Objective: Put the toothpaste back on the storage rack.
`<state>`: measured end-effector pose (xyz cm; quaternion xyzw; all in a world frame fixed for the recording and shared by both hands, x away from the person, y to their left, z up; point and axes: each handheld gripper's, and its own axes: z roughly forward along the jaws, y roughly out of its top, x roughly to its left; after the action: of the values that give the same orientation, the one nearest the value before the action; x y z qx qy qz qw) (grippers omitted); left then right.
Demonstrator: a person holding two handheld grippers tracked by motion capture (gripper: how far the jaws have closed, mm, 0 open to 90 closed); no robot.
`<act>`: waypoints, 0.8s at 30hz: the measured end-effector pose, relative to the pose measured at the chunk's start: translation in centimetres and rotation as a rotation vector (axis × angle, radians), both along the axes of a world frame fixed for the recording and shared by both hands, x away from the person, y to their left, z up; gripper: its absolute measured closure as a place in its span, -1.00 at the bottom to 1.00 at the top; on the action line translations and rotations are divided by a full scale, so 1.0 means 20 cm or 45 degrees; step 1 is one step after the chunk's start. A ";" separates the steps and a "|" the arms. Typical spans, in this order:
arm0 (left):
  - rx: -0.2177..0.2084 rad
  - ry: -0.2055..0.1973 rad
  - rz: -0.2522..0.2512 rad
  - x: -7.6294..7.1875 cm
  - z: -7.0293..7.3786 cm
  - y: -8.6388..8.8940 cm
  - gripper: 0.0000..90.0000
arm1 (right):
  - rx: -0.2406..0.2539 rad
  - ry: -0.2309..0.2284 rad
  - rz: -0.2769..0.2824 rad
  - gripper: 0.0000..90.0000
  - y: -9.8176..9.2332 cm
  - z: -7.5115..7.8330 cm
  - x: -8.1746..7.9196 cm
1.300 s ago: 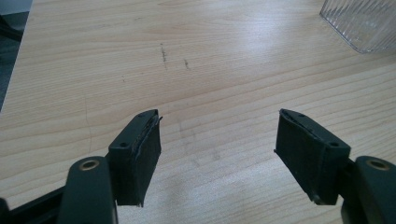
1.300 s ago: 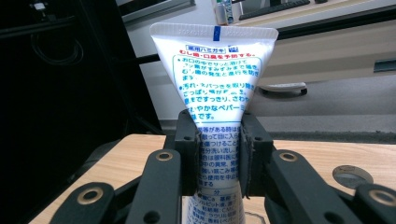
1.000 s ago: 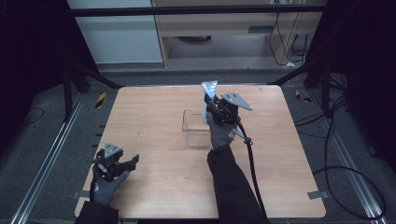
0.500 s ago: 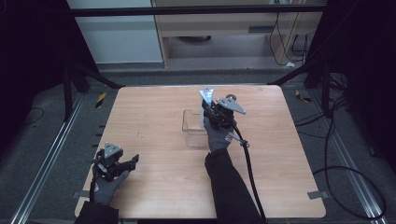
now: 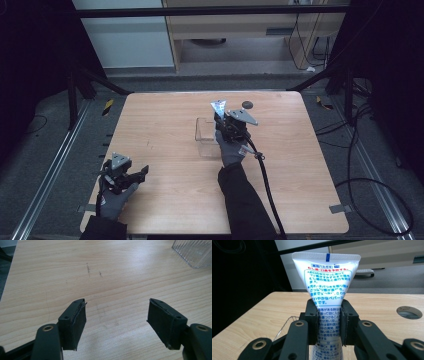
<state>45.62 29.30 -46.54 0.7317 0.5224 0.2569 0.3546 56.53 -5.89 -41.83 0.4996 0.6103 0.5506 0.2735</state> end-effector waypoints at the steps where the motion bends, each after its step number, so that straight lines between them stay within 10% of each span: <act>1: 0.000 0.000 0.000 0.00 0.00 0.00 -0.33 | -0.004 0.006 0.001 0.60 0.00 -0.01 0.00; 24: 0.004 0.004 -0.003 0.00 0.00 0.00 -0.33 | -0.109 0.117 0.044 0.44 -0.02 -0.11 -0.04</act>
<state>45.67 29.27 -46.62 0.7333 0.5216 0.2561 0.3530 55.75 -6.35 -44.03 0.5016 0.6538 0.5050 0.2568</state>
